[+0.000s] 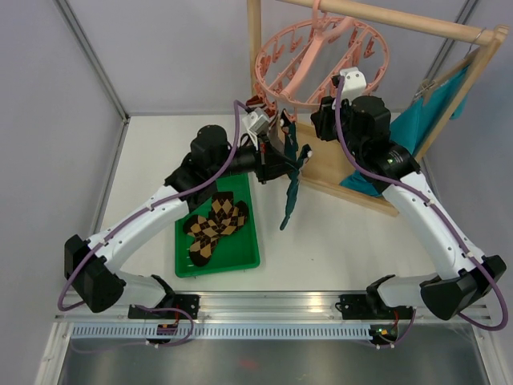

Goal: Clip the socks to the hanger
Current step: Open the clamp at the hanger, then clamp the sock onto the hanger.

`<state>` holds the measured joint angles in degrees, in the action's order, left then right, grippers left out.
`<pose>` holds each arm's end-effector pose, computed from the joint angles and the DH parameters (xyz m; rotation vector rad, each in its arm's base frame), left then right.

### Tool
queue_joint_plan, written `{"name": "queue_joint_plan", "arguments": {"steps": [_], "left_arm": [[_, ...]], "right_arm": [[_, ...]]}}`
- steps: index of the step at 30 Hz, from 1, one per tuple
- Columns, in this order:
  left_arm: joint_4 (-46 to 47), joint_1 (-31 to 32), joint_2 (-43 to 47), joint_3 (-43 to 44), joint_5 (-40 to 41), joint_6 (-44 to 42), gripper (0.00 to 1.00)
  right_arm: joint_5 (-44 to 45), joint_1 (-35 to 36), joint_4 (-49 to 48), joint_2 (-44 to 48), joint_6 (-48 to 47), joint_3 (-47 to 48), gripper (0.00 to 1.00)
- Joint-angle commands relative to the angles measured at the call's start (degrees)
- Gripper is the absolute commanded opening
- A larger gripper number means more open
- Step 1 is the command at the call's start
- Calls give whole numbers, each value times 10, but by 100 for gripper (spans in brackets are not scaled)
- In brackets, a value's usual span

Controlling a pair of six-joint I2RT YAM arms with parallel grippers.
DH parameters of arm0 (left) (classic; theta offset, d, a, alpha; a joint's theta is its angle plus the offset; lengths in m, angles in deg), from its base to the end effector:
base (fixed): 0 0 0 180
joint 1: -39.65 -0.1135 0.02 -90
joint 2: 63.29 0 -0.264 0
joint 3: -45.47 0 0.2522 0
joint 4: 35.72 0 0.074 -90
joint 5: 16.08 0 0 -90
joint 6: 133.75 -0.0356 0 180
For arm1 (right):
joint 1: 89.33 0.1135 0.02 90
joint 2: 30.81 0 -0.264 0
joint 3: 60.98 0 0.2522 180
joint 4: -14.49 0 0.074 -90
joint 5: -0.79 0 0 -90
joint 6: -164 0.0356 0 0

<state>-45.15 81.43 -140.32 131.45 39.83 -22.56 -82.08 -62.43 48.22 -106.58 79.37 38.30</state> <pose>0.2204 -0.2237 0.4091 0.7966 1.5496 -1.2992 0.2642 0.1291 0.4506 -0.2380 1.7413 0.3026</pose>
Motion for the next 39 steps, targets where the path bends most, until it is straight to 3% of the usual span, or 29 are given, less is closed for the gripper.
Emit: {"name": "queue_joint_plan", "arguments": {"steps": [1,21,30,39], "left_arm": [[45,3,-21,22,23,3,2],[111,3,-130,71,82,-30,2],[163,5,-143,56,140,-33,2],[158,13,-167,78,133,-45,2]], "right_arm": [[-12,3,10,18,25,19,0],[-22,10,144,11,72,97,0],[-15,10,169,0,85,114,0],[-19,10,156,1,89,104,0]]}}
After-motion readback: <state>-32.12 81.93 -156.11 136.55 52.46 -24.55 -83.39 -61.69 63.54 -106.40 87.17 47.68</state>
